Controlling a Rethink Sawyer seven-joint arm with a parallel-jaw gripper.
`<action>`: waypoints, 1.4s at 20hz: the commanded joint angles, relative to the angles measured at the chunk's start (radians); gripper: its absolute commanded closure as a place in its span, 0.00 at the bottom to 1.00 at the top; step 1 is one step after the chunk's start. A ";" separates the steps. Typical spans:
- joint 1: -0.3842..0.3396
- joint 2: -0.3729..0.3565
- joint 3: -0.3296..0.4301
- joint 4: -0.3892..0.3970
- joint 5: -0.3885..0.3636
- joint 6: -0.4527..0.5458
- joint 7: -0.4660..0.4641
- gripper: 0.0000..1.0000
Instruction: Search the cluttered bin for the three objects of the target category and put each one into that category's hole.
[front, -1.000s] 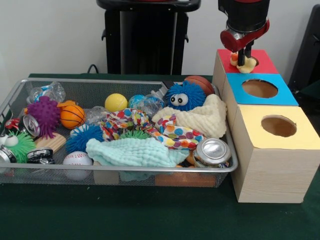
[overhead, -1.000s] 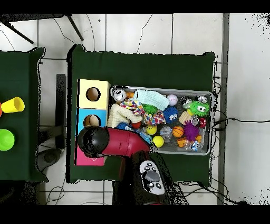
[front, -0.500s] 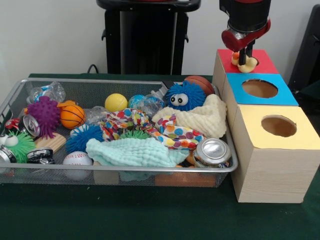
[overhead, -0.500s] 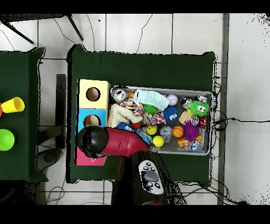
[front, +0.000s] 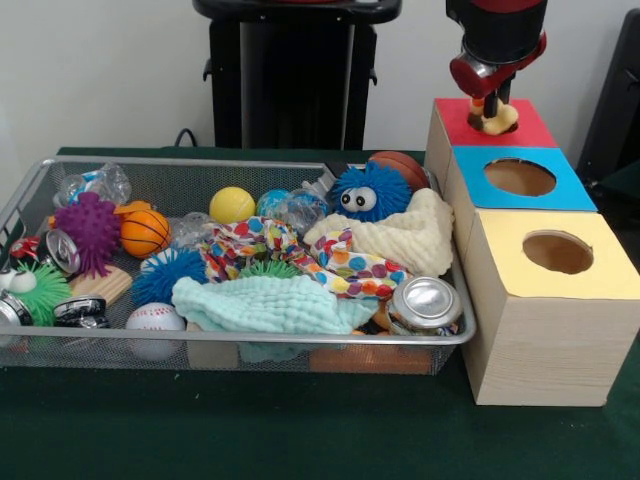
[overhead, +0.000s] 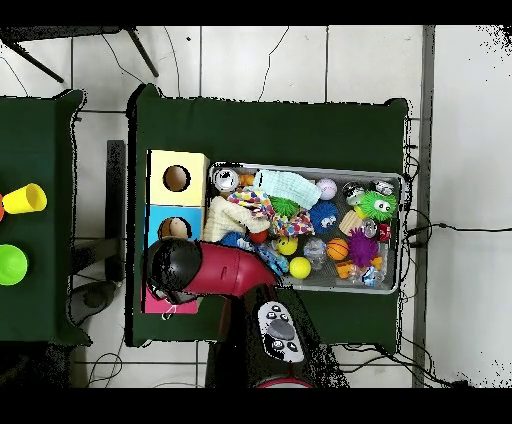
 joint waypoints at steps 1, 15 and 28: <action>0.015 0.043 0.008 0.049 0.040 0.129 0.293 1.00; 0.064 0.124 -0.071 -0.030 -0.038 -0.209 0.297 1.00; 0.090 0.147 -0.089 -0.046 0.027 -0.349 0.284 1.00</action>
